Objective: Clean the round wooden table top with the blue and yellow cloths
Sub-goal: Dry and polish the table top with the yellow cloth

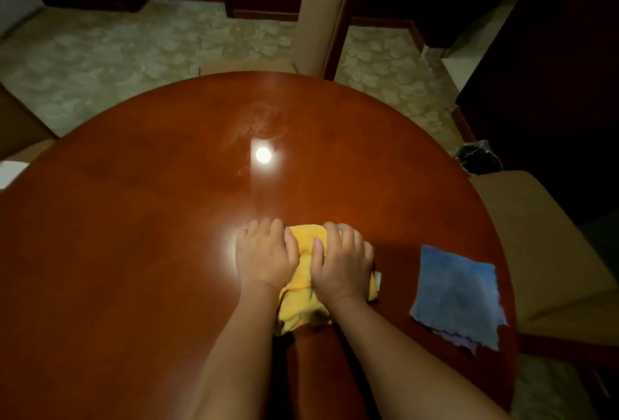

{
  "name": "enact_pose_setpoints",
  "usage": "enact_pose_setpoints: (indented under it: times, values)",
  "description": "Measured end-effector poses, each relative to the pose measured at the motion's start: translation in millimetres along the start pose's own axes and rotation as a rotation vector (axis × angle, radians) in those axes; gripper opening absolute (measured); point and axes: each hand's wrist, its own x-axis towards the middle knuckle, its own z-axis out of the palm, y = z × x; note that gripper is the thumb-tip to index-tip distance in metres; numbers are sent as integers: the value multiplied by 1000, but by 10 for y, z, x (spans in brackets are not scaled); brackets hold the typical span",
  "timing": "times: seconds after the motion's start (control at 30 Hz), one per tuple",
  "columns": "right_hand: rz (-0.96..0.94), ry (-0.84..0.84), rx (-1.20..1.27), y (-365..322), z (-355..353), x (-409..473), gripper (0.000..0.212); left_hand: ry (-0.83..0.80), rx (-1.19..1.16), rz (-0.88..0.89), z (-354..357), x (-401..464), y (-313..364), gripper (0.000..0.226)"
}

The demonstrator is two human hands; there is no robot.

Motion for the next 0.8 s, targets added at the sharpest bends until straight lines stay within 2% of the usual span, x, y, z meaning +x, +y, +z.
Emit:
enact_pose_setpoints:
  times: [0.2,0.37,0.5,0.8]
  values:
    - [8,-46,-4,-54,237,599,42,2,-1,6,187,591,-68,31]
    - [79,6,-8,-84,351,890,42,15,-17,109,332,1008,-92,29]
    - [87,8,3,-69,420,1113,42,46,-24,113,426,1210,-67,29]
    - [-47,1,64,46,661,1835,42,92,30,-69,673,1669,43,30]
